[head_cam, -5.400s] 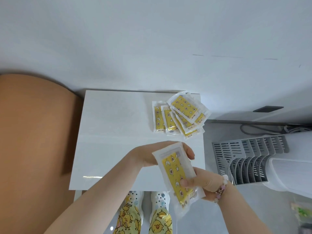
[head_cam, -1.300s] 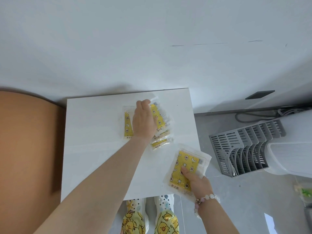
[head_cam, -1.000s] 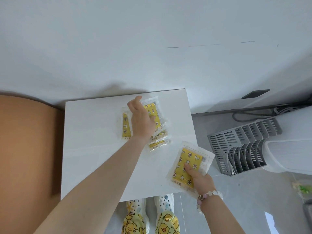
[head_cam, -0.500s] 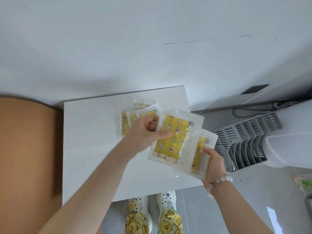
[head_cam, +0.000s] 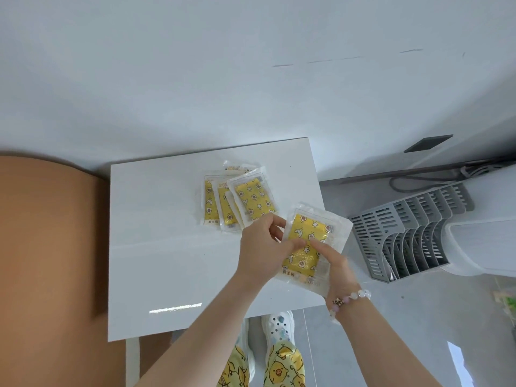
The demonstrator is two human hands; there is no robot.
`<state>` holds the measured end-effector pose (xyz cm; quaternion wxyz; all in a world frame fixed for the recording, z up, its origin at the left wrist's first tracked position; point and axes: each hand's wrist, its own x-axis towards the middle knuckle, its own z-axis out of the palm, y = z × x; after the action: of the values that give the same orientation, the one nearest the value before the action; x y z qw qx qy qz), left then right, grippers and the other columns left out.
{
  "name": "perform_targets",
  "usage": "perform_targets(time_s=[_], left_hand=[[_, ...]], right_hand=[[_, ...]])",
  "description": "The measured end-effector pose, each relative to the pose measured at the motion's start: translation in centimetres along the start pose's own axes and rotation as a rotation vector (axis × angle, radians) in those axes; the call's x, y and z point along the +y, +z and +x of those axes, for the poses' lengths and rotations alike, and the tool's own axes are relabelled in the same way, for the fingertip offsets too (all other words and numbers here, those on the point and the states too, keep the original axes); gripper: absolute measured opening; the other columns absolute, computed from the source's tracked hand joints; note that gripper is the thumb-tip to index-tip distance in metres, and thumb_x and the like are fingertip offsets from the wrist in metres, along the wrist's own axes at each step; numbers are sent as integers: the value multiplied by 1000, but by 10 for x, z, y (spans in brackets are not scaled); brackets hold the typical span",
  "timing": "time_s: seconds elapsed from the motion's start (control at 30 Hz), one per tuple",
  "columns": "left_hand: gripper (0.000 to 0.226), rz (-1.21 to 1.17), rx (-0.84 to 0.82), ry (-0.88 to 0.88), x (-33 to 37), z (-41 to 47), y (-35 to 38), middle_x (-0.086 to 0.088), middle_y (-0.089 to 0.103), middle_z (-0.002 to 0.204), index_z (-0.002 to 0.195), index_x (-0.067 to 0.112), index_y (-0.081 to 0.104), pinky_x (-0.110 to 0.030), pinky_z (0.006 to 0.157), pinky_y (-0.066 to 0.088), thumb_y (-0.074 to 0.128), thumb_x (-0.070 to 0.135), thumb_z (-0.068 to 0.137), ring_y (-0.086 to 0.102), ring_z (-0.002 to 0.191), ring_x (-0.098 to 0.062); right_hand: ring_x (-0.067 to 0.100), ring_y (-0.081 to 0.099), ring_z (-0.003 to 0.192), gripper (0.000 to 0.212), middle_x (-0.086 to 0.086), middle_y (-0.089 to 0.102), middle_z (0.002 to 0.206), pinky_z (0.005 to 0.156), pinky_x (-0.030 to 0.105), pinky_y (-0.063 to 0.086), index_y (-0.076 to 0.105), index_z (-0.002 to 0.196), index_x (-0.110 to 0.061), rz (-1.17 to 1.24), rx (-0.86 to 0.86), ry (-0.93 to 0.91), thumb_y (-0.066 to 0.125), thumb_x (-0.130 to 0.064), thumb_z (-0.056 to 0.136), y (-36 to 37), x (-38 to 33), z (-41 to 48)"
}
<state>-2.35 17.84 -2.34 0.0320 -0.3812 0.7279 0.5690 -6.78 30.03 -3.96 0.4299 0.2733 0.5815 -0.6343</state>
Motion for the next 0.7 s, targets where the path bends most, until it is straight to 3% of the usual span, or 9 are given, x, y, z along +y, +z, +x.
perform_targets(time_s=[0.1, 0.17, 0.23, 0.27, 0.33, 0.4, 0.43, 0.57, 0.7], left_hand=[[30, 6, -58, -92, -4, 3, 2, 11, 54, 66, 75, 22, 56, -13, 57, 41, 84, 28, 66, 47, 58, -3], [17, -163, -248, -204, 0, 8, -9, 8, 62, 69, 79, 16, 63, -12, 58, 46, 78, 21, 75, 56, 63, -6], [15, -316, -389, -307, 2, 17, -24, 4, 68, 83, 97, 11, 66, -16, 69, 52, 67, 21, 85, 63, 75, -9], [20, -375, -350, -353, -1, 25, -29, 2, 67, 89, 104, 10, 64, -19, 73, 53, 64, 23, 88, 63, 81, -10], [34, -406, -19, -475, -5, 43, -29, -3, 62, 100, 114, 7, 59, -26, 81, 51, 67, 24, 86, 61, 92, -16], [52, -246, 331, -503, -8, 58, -21, -6, 55, 112, 120, 6, 50, -30, 87, 46, 73, 29, 80, 57, 103, -20], [60, -165, 404, -486, -7, 64, -15, -6, 52, 118, 122, 6, 46, -31, 88, 44, 75, 33, 77, 54, 106, -21], [88, 178, 425, -489, -5, 82, 4, -8, 39, 132, 129, 5, 35, -37, 92, 42, 77, 52, 68, 42, 123, -24], [93, 431, 418, -555, -8, 90, 16, -11, 33, 135, 132, 3, 26, -34, 92, 41, 80, 44, 68, 37, 123, -25]], right_hand=[[32, 70, 85, 33, 14, 73, 95, 75, 44, 57, 68, 107, -8, -65, 86, 14, 72, -22, 78, -3, 6, 4], [30, 71, 86, 36, 12, 73, 95, 76, 44, 57, 68, 106, -10, -74, 83, 19, 74, -27, 75, -4, 7, 5], [27, 71, 86, 33, 9, 74, 95, 77, 41, 57, 68, 103, -13, -84, 76, 26, 73, -30, 75, -6, 4, 6], [26, 71, 85, 31, 8, 74, 95, 76, 40, 57, 68, 102, -14, -95, 77, 28, 73, -31, 76, -8, 2, 6], [23, 70, 83, 28, 6, 73, 93, 70, 34, 57, 67, 100, -15, -119, 90, 26, 72, -31, 77, -13, -2, 6], [22, 70, 82, 28, 6, 72, 93, 64, 31, 55, 66, 101, -14, -131, 135, 31, 72, -31, 79, -19, -4, 6], [23, 69, 84, 31, 7, 72, 94, 66, 31, 55, 66, 103, -13, -135, 156, 39, 72, -31, 79, -23, -3, 5], [25, 69, 83, 34, 9, 72, 94, 50, 24, 54, 66, 106, -9, -155, 174, 59, 72, -30, 79, -31, 0, 1], [24, 69, 83, 29, 9, 72, 94, 59, 29, 56, 66, 104, -11, -142, 150, 44, 71, -27, 80, -36, -4, 2]])
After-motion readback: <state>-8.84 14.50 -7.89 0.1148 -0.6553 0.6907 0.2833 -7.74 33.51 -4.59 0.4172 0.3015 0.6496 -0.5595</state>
